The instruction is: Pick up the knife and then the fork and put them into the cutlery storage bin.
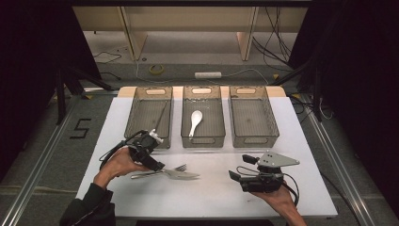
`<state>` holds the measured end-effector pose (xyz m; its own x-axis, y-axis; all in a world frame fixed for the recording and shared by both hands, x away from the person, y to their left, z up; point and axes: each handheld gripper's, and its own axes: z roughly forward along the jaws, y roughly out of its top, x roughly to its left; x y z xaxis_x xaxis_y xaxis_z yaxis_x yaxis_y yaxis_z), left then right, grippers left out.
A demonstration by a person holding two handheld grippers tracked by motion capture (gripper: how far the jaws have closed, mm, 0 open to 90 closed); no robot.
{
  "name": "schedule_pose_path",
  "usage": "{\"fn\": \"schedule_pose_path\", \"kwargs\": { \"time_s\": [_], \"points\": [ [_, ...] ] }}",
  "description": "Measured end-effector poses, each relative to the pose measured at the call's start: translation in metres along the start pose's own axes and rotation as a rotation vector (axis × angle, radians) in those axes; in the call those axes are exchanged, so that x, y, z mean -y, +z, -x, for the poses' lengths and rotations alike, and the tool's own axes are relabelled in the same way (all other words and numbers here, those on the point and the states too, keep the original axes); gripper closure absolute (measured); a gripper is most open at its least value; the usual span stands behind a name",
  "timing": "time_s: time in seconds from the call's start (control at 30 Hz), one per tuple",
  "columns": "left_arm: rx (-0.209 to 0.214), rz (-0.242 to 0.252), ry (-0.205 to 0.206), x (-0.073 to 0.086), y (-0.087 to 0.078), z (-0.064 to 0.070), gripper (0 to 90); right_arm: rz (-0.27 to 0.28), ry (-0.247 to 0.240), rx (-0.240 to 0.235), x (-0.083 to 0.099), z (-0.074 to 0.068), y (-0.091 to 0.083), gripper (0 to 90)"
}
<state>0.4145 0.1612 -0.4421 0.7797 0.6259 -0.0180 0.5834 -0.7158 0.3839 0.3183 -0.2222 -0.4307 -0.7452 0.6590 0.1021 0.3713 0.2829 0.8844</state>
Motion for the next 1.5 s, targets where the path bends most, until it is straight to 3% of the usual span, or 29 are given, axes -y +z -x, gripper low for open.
{"fn": "schedule_pose_path", "kwargs": {
  "time_s": [0.27, 0.53, 0.73, 0.93, 1.13, 1.4, 1.5],
  "points": [
    [0.018, -0.064, 0.069, 0.003, 0.01, 0.006, 26.9, -0.014, -0.009, -0.002, -0.001, -0.004, 0.002, 23.4],
    [0.02, -0.061, 0.13, 0.004, 0.013, 0.011, 32.1, -0.019, -0.015, -0.005, -0.001, -0.005, 0.004, 23.4],
    [0.017, -0.102, 0.168, 0.006, 0.02, 0.012, 34.0, -0.02, -0.015, -0.005, -0.001, -0.005, 0.004, 23.4],
    [0.029, -0.104, 0.181, 0.007, 0.023, 0.012, 37.8, -0.022, -0.016, -0.006, -0.001, -0.005, 0.004, 23.4],
    [0.052, -0.099, 0.195, 0.009, 0.021, 0.013, 47.7, -0.023, -0.015, -0.006, -0.001, -0.005, 0.004, 23.5],
    [0.049, -0.1, 0.183, 0.009, 0.02, 0.013, 58.0, -0.022, -0.013, -0.004, -0.001, -0.005, 0.003, 23.4],
    [0.053, -0.107, 0.208, 0.009, 0.019, 0.014, 62.5, -0.02, -0.013, -0.005, -0.001, -0.005, 0.003, 23.5]
  ]
}}
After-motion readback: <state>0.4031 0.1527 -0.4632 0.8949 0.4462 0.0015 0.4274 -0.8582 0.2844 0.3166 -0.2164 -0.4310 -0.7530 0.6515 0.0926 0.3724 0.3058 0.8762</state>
